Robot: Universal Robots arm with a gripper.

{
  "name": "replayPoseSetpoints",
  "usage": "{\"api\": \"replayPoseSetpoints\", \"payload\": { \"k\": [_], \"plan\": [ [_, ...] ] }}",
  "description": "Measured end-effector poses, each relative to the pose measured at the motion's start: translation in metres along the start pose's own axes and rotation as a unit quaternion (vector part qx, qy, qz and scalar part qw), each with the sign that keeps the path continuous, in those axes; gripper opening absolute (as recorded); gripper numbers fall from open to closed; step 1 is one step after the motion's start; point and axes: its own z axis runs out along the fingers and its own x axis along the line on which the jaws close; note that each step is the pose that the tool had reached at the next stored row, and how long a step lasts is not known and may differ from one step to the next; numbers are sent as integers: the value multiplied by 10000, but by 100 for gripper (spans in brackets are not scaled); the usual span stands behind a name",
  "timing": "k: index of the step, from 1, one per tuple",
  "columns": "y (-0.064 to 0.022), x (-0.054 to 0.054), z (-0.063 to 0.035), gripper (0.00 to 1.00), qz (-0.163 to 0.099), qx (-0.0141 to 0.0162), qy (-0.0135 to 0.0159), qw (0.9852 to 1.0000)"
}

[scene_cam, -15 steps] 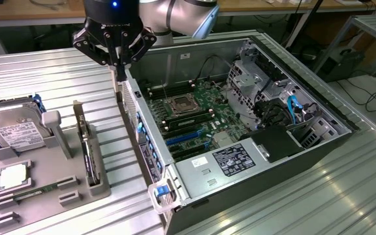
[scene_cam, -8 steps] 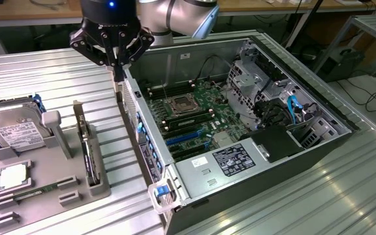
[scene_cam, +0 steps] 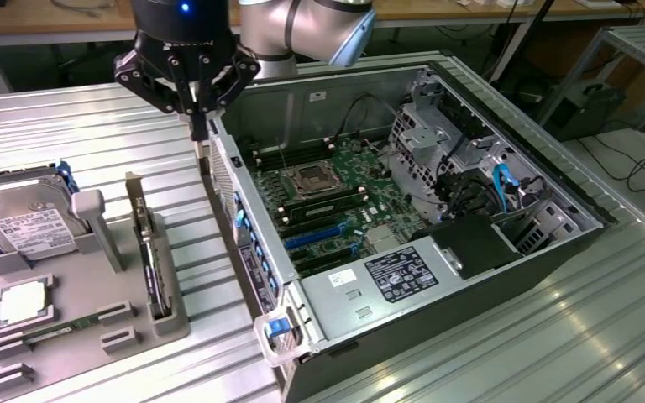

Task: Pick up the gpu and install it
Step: 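Reach for the gpu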

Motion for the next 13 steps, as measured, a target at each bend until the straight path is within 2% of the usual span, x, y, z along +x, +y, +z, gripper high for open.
{"api": "replayPoseSetpoints", "payload": {
  "k": [13],
  "plan": [
    [-7,80,-2,11,0,0,0,10000]
  ]
}}
